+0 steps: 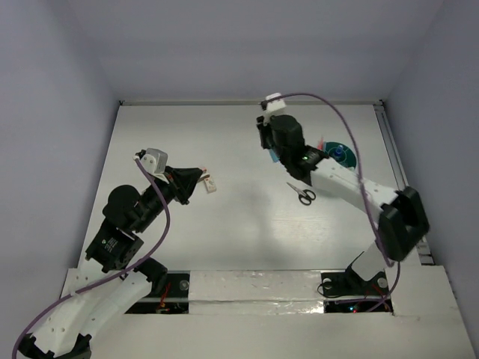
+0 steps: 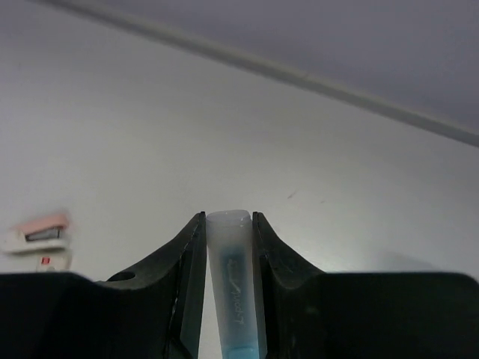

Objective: Sort the stationery into containers
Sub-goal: Pick up the pen from the center of the board, then place the pen in the storage box.

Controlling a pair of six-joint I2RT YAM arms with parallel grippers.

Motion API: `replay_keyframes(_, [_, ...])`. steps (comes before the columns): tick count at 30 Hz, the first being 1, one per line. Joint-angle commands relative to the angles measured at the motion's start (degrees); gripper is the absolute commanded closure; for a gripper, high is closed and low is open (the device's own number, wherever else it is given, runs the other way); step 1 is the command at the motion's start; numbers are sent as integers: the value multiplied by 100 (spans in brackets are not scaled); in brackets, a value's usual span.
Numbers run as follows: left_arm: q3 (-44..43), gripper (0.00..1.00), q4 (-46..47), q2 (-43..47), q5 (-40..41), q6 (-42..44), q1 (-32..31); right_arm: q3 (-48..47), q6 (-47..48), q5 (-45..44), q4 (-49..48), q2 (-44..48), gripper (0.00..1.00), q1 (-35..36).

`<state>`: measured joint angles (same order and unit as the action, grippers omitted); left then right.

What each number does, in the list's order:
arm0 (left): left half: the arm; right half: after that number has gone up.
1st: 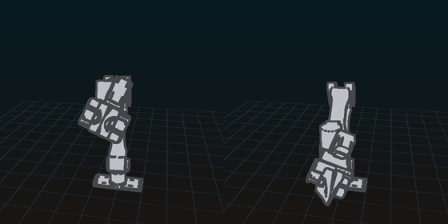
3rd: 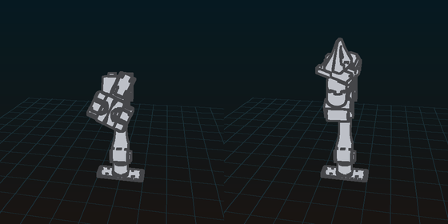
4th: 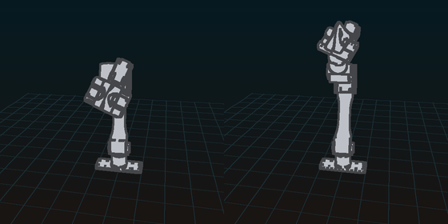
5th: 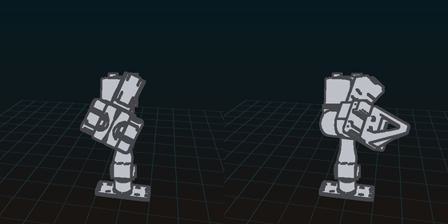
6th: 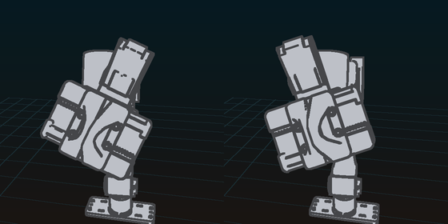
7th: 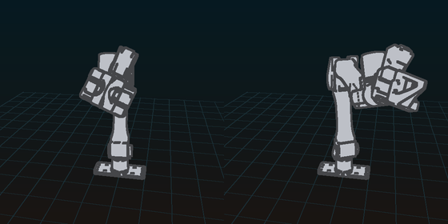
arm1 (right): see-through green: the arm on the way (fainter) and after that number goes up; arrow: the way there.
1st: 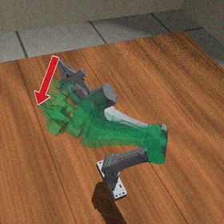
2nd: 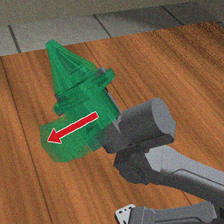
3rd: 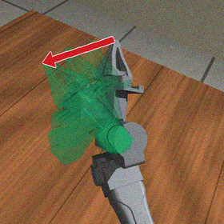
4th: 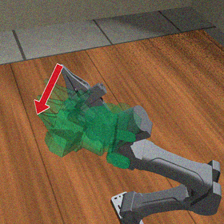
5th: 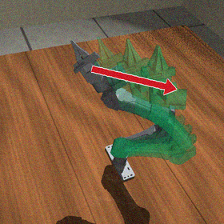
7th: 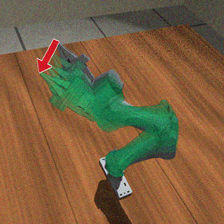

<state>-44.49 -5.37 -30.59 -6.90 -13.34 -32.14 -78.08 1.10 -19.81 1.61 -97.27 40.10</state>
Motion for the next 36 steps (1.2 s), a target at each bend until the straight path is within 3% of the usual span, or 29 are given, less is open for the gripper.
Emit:
replay_keyframes(1, [54,94,334,0,-75,16,24,1117,-102,-1497,-1679,1035,100,-212])
replay_keyframes(5, [54,94,352,9,-119,16,24,2383,-93,-2237,-2611,2358,100,-519])
replay_keyframes(12, [72,94,361,-8,-154,16,24,3466,-409,-2396,-2964,3126,100,-1222])
replay_keyframes(23, [72,94,370,-17,-145,16,24,4319,645,-2387,-4914,2838,100,-1461])
replay_keyframes(36, [81,94,361,-35,-154,25,24,4372,883,-2808,-5873,1914,100,-1619])
